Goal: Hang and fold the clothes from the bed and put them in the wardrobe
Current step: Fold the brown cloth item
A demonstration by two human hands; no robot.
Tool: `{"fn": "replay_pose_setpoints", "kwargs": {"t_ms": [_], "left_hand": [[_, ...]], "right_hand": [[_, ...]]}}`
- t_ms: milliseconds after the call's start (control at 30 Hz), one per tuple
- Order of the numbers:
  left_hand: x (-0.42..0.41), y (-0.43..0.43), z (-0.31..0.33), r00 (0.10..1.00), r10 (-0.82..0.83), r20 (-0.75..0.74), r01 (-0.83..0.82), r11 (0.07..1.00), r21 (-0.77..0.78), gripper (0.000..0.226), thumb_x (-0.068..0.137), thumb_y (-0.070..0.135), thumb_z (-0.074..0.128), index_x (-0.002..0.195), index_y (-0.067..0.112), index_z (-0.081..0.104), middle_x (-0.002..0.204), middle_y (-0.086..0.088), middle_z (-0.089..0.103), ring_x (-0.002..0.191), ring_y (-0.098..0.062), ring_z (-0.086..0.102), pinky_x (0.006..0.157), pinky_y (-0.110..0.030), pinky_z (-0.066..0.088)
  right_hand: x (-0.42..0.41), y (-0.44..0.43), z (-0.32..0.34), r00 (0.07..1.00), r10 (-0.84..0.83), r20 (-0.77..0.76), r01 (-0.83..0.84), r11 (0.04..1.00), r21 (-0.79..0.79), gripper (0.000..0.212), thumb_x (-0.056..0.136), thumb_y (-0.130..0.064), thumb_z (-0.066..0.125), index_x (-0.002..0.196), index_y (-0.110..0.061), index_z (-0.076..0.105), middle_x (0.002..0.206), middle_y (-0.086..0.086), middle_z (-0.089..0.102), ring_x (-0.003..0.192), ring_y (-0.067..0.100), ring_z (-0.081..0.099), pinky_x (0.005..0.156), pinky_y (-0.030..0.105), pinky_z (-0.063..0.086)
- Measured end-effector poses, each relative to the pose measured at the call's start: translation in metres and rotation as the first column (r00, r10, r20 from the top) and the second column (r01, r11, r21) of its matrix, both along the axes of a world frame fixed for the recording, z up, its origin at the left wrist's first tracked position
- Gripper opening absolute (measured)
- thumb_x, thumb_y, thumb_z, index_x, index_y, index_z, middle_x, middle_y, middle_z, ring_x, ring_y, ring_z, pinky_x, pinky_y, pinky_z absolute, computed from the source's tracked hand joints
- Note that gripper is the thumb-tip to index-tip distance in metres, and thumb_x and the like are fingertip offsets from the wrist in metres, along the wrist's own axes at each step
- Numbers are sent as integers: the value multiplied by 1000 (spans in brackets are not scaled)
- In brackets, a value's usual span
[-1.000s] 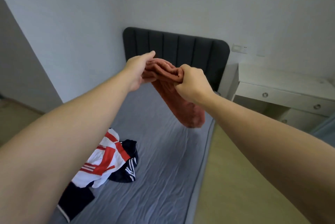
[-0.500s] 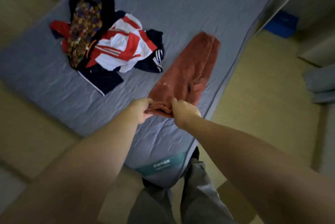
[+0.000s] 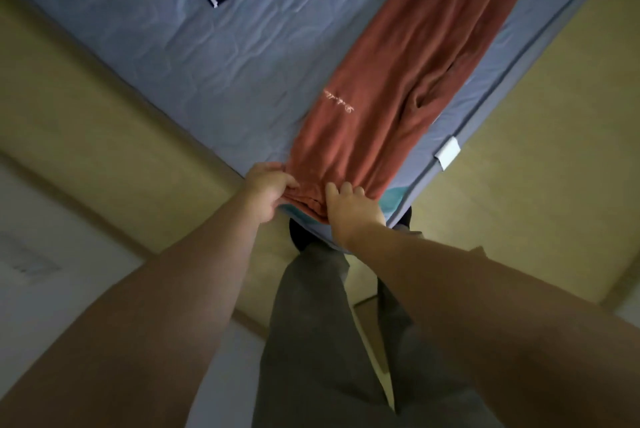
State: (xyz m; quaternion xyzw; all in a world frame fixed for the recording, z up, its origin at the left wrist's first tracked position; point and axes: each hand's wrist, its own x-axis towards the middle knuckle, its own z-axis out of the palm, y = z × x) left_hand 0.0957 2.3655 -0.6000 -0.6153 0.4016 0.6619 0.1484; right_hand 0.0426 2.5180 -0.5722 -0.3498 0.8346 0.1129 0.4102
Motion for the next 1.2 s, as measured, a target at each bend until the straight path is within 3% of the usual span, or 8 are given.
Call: {"fn": "replay_pose_setpoints", "kwargs": {"t_ms": [167,300,500,733,867,967,1067,1200], "left_hand": [[32,2,-42,994,-27,108,38,995,-96,51,69,-15,66,112,11,58,104,-14,68,91,-26,67,77,-32,58],[43,8,-61,965,-199,168,236,942,-239,49,77,-1,75,121,9,57,112,-3,61,96,-19,63,80,-20,52],[7,29,-50,697,-560,448,713,610,-346,49,83,24,67,130,16,55,126,-8,55,116,-30,56,100,-38,49],[-111,111,-44,403,-851,338,823,175,-541,33,93,10,55,123,23,57,122,-10,52,108,-35,60,91,-43,48],[-201,154,-71,241,-862,447,849,-36,-526,39,96,14,51,135,20,48,126,-15,45,106,-37,56,83,-44,47],[-245,176,-95,125,-790,600,900,-165,-404,54,95,17,53,145,21,35,139,-19,33,112,-39,51,87,-45,47],[-269,190,-108,69,-691,719,955,-162,-247,55,94,22,57,143,18,32,147,-24,27,118,-38,49,93,-44,46],[-282,214,-106,63,-660,749,954,-181,-239,22,97,11,46,116,9,56,122,-17,50,106,-32,57,86,-40,49]], "right_hand": [[27,3,-31,996,50,76,-51,999,8,58,80,-10,72,126,-14,37,123,12,45,114,34,50,75,44,47],[25,7,-46,967,70,245,-86,995,56,59,81,-14,70,129,-14,36,131,13,44,118,37,52,77,43,43],[-55,24,-58,981,-51,185,38,997,74,39,90,-14,60,127,-4,53,126,17,60,115,37,59,83,38,47],[-204,60,-83,982,-191,-11,190,980,-61,37,92,-5,52,128,3,60,129,24,61,120,40,58,99,40,46],[-297,85,-114,966,-256,-24,248,951,-183,52,88,-6,51,140,-7,42,146,20,37,124,46,50,103,49,42],[-355,102,-125,998,-59,-15,55,982,-179,56,90,-8,50,144,-17,39,148,13,29,124,45,49,100,54,43],[-393,121,-135,991,133,13,-130,983,-126,65,88,-5,52,149,-19,34,144,13,32,124,41,50,95,52,49],[-419,139,-147,975,210,71,-207,977,-49,67,87,-3,56,150,-19,35,147,12,34,125,40,51,93,48,50]]}}
